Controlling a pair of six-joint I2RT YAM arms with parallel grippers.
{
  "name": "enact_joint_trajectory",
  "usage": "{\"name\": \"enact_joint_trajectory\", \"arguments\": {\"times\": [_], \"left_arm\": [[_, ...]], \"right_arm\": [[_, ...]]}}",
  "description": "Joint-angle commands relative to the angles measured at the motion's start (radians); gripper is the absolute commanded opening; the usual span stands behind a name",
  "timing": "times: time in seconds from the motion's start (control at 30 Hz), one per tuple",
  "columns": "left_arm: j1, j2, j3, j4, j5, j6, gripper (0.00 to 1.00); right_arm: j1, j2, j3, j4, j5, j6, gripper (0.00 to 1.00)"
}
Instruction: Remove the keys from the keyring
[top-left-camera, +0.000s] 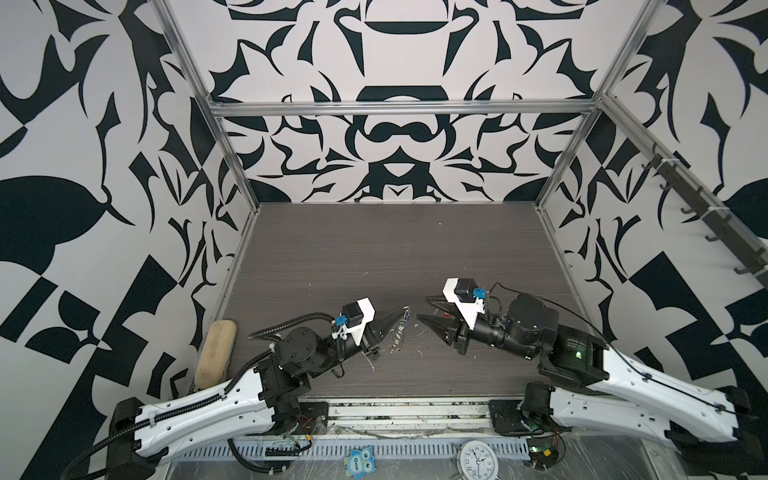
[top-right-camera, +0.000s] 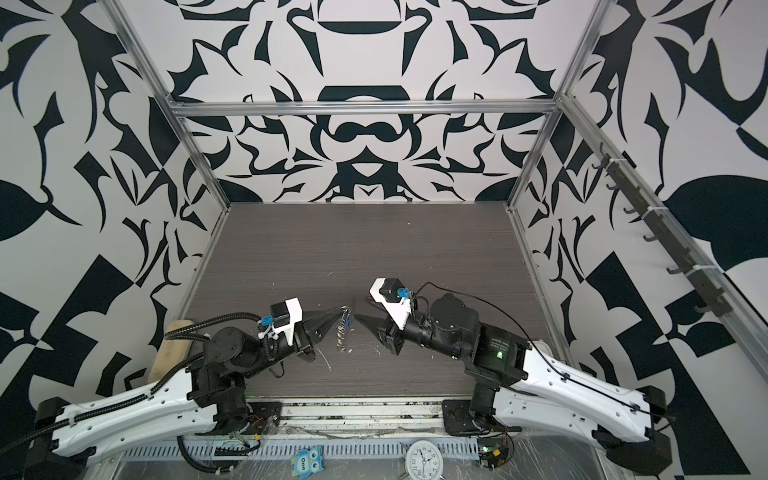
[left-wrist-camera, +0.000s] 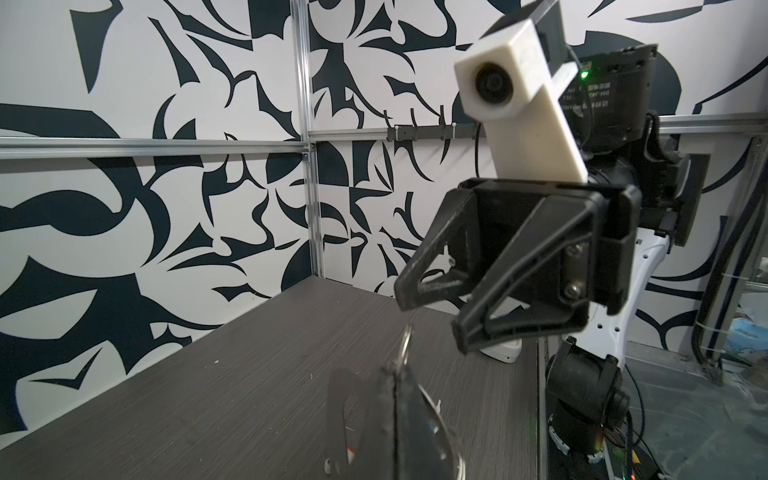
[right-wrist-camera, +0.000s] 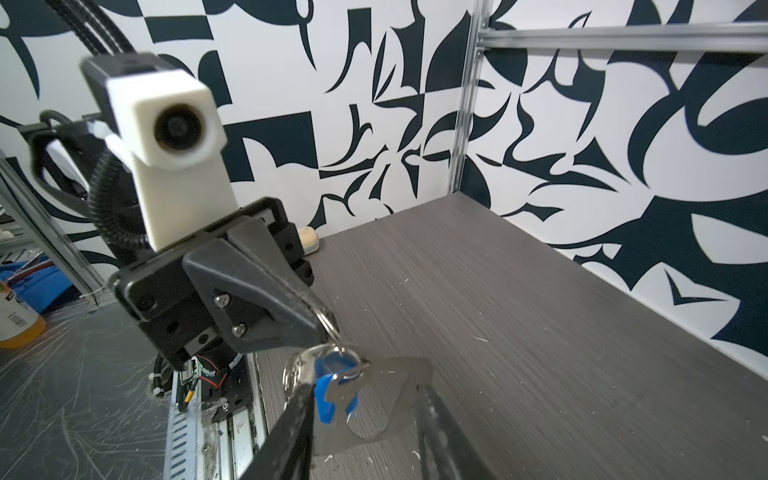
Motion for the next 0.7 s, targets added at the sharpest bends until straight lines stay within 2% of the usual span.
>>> {"name": "enact_joint_trajectory", "arguments": {"times": [0.0, 0.23, 0.67], "left_arm": [[-0.001, -0.016, 0.007, 0.014, 0.021, -0.004, 0.0], [-0.001, -0.018, 0.014, 0.003, 0.034, -0.008, 0.0], [-0.002, -0.041, 0.009, 0.005, 0.051, -0.015, 0.0]], "right_arm": [[0.003, 0.005, 0.064, 0.016, 0.009, -0.027, 0.4], [0.004, 0.083, 0.13, -0.008, -0.039, -0.058, 0.35], [0.003, 0.117, 0.159, -0.077, -0.124, -0.064, 0.35]]}}
